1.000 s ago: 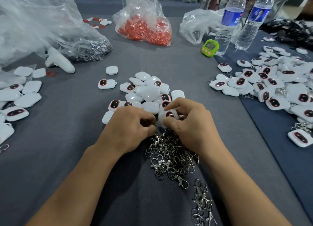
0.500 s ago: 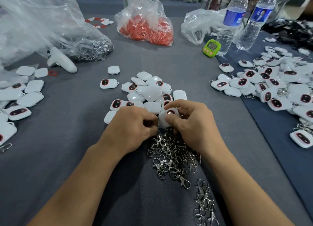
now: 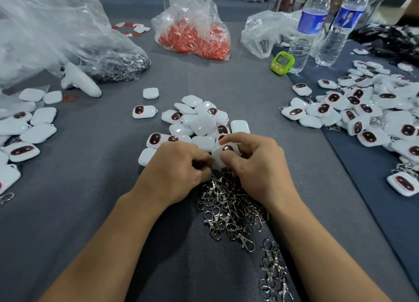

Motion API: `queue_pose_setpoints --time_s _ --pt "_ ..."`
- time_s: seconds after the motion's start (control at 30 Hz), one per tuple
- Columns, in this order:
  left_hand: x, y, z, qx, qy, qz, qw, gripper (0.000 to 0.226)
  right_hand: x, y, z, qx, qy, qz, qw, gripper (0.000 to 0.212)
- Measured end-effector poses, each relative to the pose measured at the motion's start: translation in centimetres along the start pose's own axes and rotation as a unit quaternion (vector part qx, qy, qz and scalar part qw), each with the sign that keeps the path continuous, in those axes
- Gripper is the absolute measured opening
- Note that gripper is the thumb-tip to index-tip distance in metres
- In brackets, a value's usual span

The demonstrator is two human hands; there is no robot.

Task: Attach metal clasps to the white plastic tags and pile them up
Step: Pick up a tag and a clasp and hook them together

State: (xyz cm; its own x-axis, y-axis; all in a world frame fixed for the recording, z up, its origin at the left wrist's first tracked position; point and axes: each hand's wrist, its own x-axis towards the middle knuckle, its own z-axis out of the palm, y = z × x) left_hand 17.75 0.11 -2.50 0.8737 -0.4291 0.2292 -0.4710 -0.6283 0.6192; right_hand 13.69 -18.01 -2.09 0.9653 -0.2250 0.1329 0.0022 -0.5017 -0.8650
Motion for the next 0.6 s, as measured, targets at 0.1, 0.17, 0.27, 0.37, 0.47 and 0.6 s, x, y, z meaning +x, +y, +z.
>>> queue_pose_setpoints --time_s 0.1,0.17,0.27,0.37,0.47,0.6 --pt "0.0 0.1 0.0 -0.006 -0.002 -0.001 1.0 0.016 0.1 -0.1 -0.1 0.007 -0.015 0.0 1.0 0.016" --pt "0.0 0.2 0.0 -0.01 -0.001 -0.002 1.0 0.019 0.1 -0.1 -0.1 0.009 -0.019 -0.001 1.0 0.015" --pt "0.0 0.3 0.0 -0.008 0.001 -0.005 1.0 0.021 0.1 -0.1 -0.2 -0.004 -0.015 -0.005 1.0 0.016" --pt "-0.2 0.4 0.1 -0.004 0.002 -0.006 1.0 0.015 0.0 -0.2 -0.1 -0.024 -0.008 -0.012 1.0 0.019" --pt "-0.3 0.8 0.2 0.013 0.012 0.008 1.0 0.015 -0.1 -0.3 -0.2 -0.033 -0.006 -0.016 0.999 0.021" --pt "-0.4 1.1 0.3 0.03 0.027 0.017 0.999 0.021 0.1 -0.3 -0.3 -0.034 -0.015 -0.012 0.999 0.021"
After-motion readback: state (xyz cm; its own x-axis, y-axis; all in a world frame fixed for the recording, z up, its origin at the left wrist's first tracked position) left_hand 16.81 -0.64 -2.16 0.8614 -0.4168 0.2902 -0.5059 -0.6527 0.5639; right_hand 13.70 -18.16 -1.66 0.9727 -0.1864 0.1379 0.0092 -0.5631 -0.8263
